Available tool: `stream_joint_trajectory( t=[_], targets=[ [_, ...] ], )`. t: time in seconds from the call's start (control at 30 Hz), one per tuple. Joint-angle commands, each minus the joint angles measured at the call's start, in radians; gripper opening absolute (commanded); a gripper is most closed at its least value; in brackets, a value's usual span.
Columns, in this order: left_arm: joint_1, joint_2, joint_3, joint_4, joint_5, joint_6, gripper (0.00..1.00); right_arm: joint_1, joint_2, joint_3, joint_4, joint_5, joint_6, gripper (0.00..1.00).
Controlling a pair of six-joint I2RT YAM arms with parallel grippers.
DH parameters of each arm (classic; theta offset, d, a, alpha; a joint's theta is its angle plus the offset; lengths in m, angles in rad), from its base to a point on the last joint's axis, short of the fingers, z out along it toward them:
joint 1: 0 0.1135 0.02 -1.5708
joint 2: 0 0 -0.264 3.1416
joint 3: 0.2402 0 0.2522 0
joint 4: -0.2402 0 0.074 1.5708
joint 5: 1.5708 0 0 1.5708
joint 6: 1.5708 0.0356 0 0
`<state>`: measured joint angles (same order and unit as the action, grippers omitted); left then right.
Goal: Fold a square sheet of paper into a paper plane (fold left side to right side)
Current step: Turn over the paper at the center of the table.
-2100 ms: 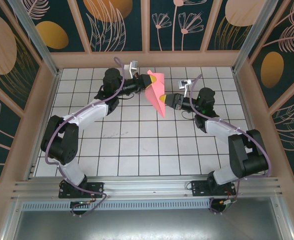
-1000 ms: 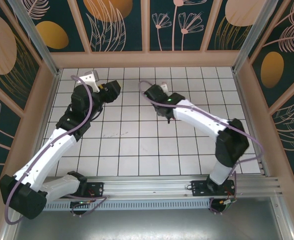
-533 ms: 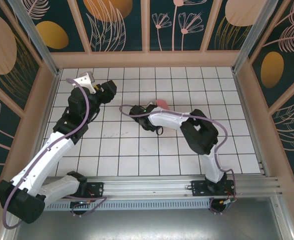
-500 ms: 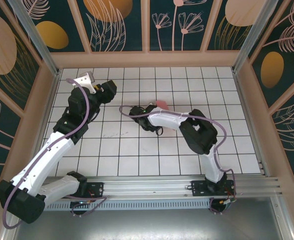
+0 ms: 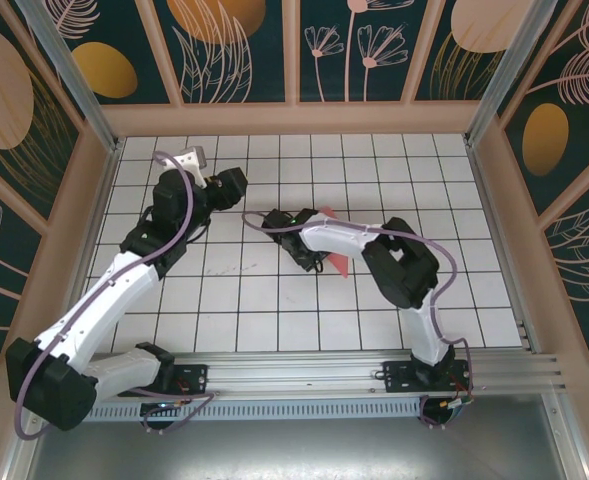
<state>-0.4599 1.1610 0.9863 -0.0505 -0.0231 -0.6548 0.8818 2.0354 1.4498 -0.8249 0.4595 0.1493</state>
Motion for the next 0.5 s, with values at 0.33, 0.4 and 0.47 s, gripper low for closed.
stream_joint_trajectory(
  t=[0.33, 0.4, 0.47],
  targets=[
    [-0.027, 0.407, -0.058, 0.271, 0.463, -0.200, 0.72, -0.267, -0.565, -0.354, 0.386, -0.440, 0.104, 0.75],
    [-0.049, 0.480, -0.035, 0.317, 0.493, -0.222, 0.71, -0.324, -0.623, -0.408, 0.458, -0.493, 0.125, 0.77],
    [-0.063, 0.543, -0.022, 0.364, 0.511, -0.251, 0.71, -0.375, -0.671, -0.463, 0.533, -0.539, 0.148, 0.80]
  ],
)
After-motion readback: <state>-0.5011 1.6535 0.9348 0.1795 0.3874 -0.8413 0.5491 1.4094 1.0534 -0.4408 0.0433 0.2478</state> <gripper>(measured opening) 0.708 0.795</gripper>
